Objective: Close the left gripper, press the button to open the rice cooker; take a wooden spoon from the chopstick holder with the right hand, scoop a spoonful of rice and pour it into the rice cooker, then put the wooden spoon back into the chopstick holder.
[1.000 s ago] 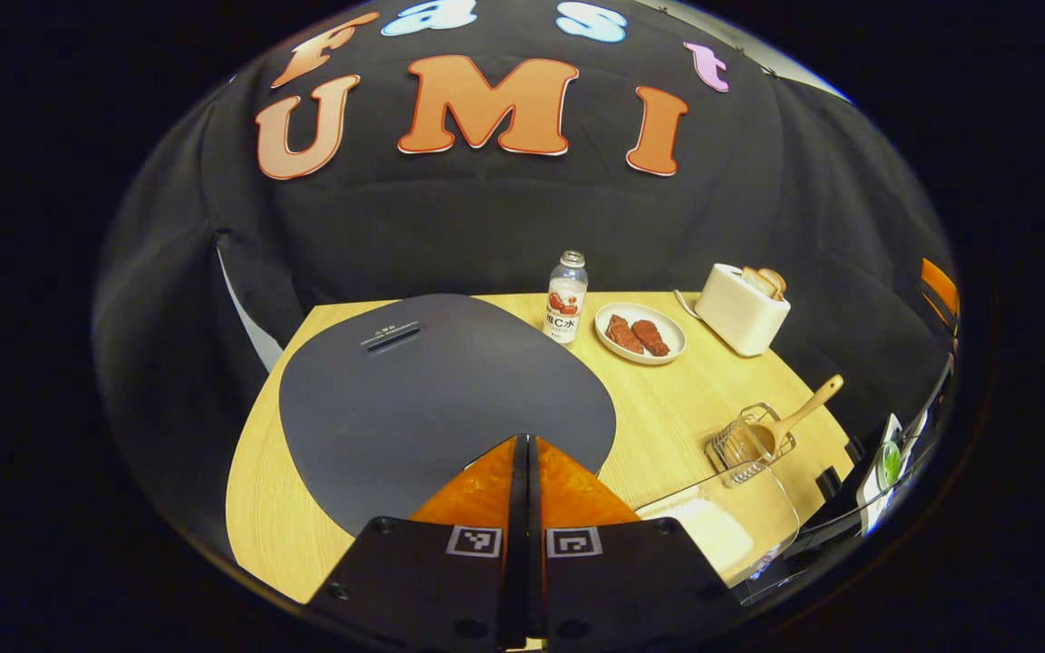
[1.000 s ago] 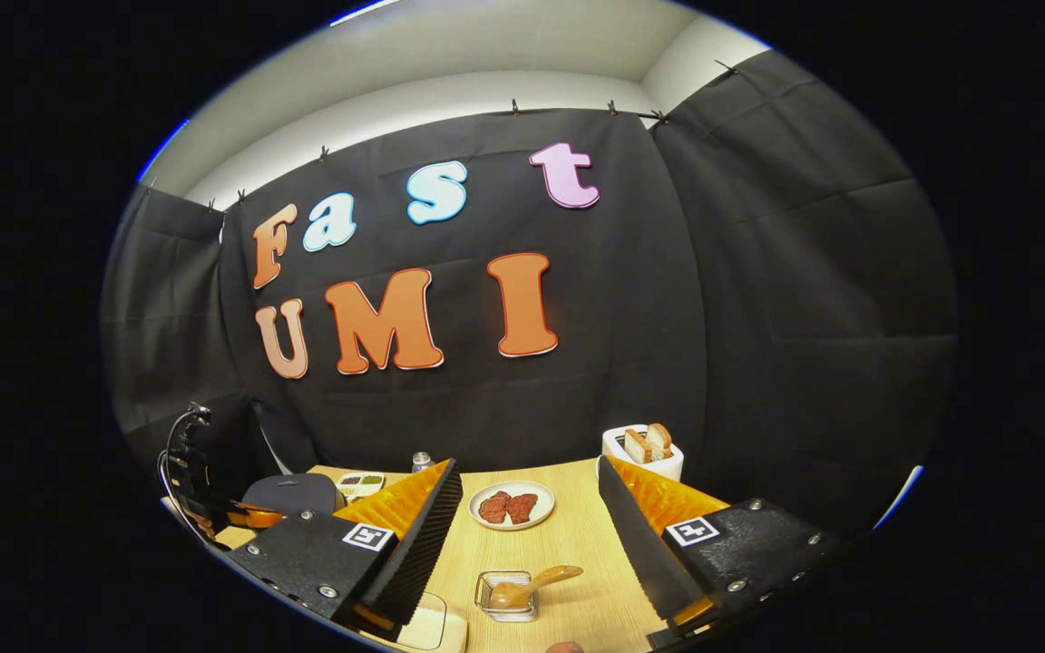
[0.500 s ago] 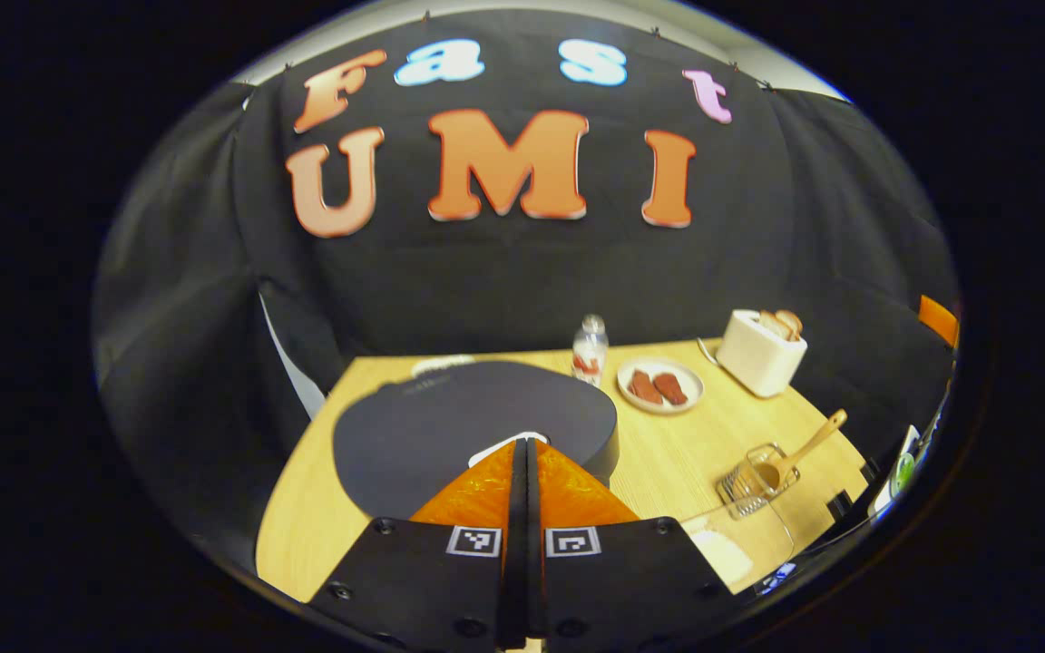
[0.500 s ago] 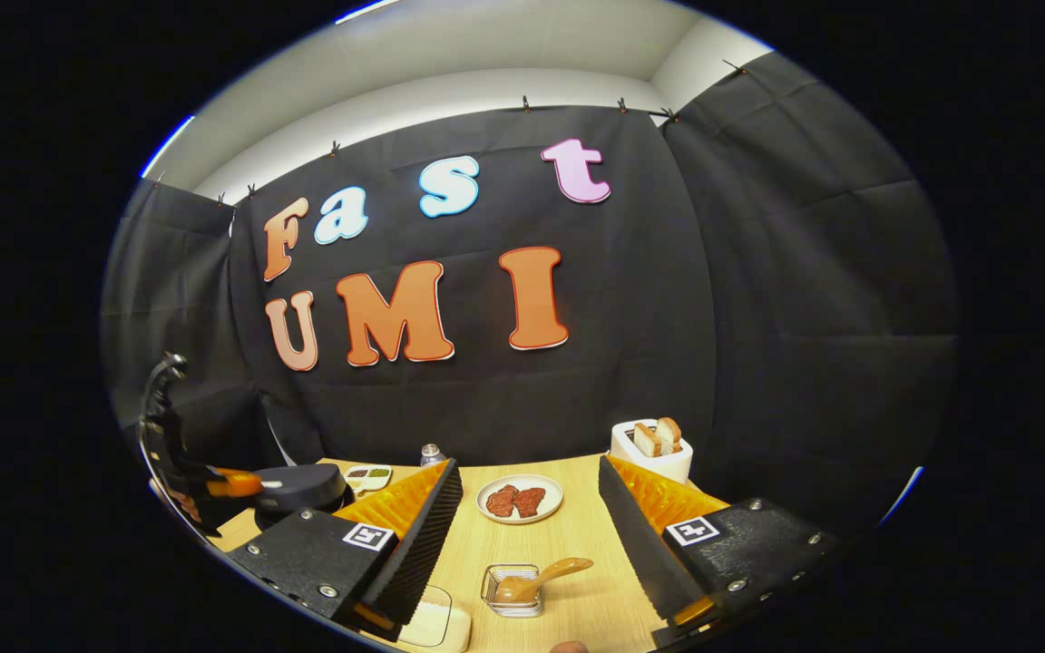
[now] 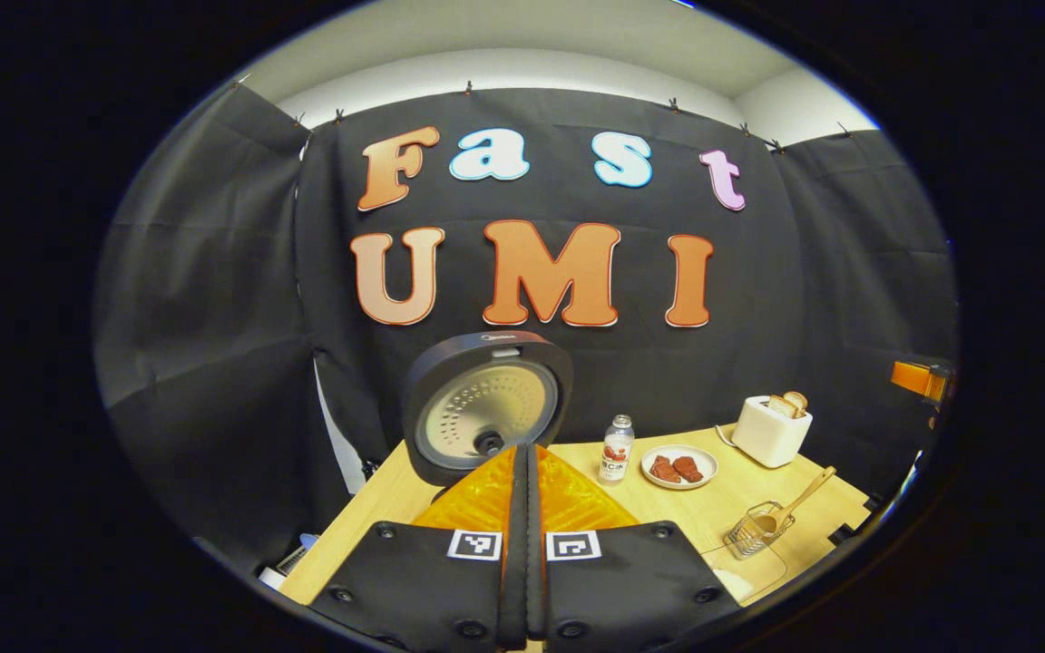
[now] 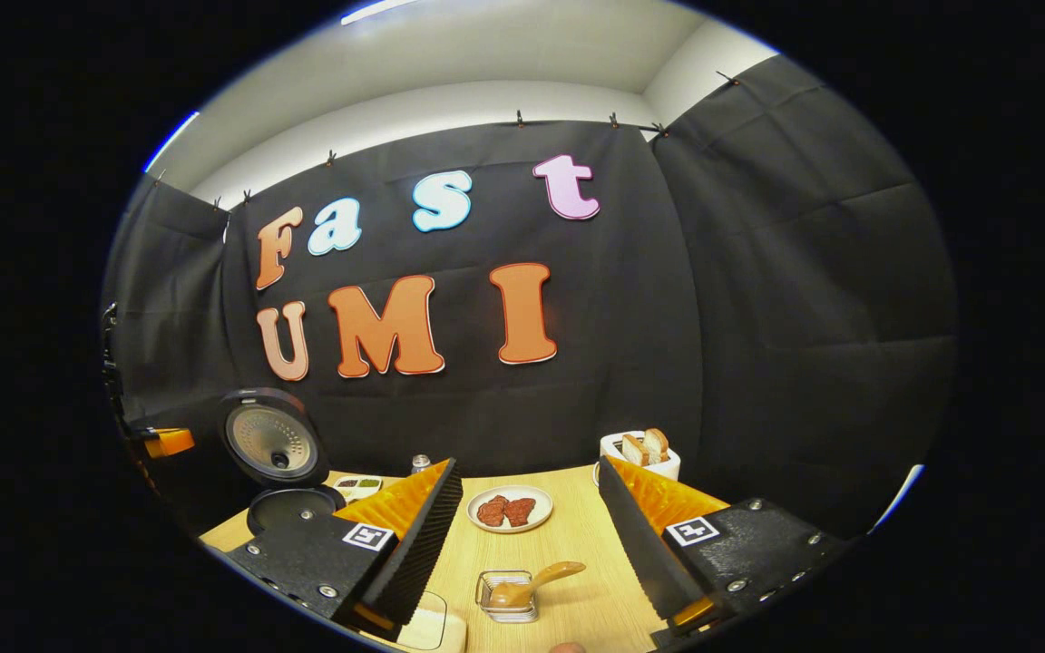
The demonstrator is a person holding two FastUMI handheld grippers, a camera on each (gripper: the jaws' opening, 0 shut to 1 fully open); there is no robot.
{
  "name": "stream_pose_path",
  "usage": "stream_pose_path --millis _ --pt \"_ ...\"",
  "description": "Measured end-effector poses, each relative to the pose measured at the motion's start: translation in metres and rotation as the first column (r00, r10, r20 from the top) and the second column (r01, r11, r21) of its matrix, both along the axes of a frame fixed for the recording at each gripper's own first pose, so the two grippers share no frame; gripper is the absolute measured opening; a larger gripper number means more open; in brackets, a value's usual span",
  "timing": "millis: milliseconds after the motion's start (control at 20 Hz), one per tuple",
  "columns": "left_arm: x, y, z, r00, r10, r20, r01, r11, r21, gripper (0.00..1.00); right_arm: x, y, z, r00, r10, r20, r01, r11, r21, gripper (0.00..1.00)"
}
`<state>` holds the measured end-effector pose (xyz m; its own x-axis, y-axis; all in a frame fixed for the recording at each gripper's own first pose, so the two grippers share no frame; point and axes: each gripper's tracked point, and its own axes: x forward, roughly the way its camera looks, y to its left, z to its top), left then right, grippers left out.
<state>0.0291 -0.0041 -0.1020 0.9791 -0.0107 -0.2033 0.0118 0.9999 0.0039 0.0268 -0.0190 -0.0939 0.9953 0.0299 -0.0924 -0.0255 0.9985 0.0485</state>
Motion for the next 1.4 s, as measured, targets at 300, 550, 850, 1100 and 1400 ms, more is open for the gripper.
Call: stream_pose_path --millis 300,550,850,1100,1400 --pt "-0.008 0.035 0.024 0.994 0.075 0.074 -0.073 0.997 -0.025 0.15 0.002 -0.014 -0.037 0.997 -0.071 0.005 0.071 0.998 0.002 0.93" --pt "-0.034 0.049 0.041 0.983 0.083 0.164 -0.075 0.996 -0.054 0.47 0.018 -0.034 -0.102 0.992 -0.111 -0.054 0.114 0.992 0.051 0.94" --pt "-0.063 0.057 0.024 0.989 0.079 0.126 -0.070 0.995 -0.076 0.93 0.030 -0.031 -0.166 0.988 -0.093 -0.123 0.110 0.984 0.137 0.95" --pt "-0.061 0.058 0.011 0.992 0.075 0.106 -0.072 0.997 -0.038 1.00 0.047 -0.019 -0.209 0.976 -0.070 -0.206 0.113 0.972 0.207 0.95" --pt "-0.050 0.049 0.004 0.994 0.056 0.093 -0.054 0.998 -0.023 1.00 0.060 -0.024 -0.221 0.964 -0.064 -0.257 0.143 0.942 0.304 0.67"
